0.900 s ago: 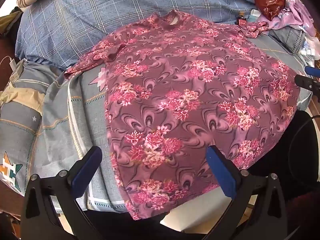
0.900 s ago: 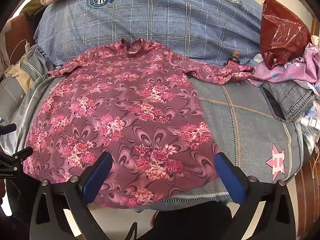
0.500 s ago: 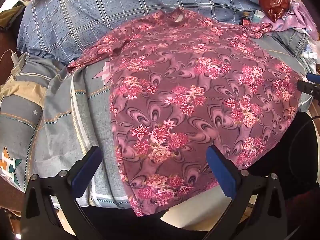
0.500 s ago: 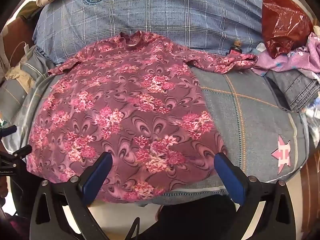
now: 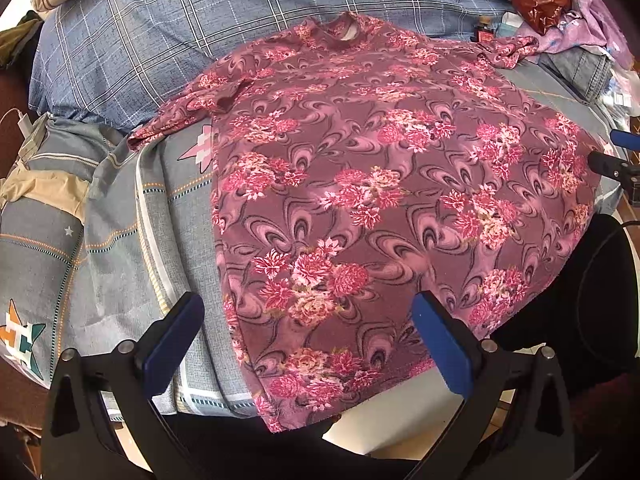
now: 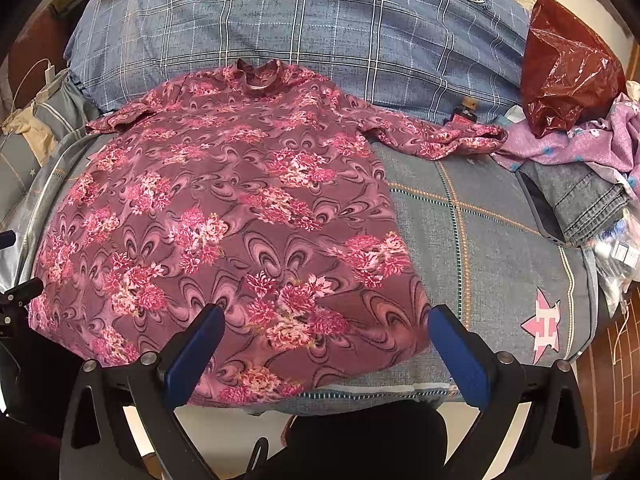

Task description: Fold small clothes

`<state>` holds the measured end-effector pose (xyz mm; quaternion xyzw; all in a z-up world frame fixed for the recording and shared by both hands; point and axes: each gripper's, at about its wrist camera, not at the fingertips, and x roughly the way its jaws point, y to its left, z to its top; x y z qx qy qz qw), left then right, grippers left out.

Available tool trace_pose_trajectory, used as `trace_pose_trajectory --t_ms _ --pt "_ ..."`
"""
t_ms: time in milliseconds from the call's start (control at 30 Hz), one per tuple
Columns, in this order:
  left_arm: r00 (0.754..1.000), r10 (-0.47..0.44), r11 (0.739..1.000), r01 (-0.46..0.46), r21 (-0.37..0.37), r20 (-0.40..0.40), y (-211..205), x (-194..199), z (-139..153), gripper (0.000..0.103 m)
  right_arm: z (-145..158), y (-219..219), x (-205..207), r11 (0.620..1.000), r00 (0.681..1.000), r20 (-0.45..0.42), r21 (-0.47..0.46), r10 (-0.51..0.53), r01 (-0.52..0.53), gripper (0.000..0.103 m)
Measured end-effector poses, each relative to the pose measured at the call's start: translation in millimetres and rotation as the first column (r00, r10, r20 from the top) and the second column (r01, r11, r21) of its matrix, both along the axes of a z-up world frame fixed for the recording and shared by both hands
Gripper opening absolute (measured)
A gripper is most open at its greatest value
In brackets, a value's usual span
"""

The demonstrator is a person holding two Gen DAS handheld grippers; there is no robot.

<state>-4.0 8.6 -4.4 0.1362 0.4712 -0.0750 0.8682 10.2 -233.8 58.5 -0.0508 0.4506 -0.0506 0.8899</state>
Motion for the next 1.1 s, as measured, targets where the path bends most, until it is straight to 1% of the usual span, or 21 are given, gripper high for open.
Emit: trace_pose_trajectory --t_ms 1100 --pt "1.0 -0.007 1.0 0.007 0.007 -0.002 -6.1 -0.5 1.6 0.103 0.2 -11.7 -3.0 0.999 0.999 0.008 0.03 -0.033 0.033 0.102"
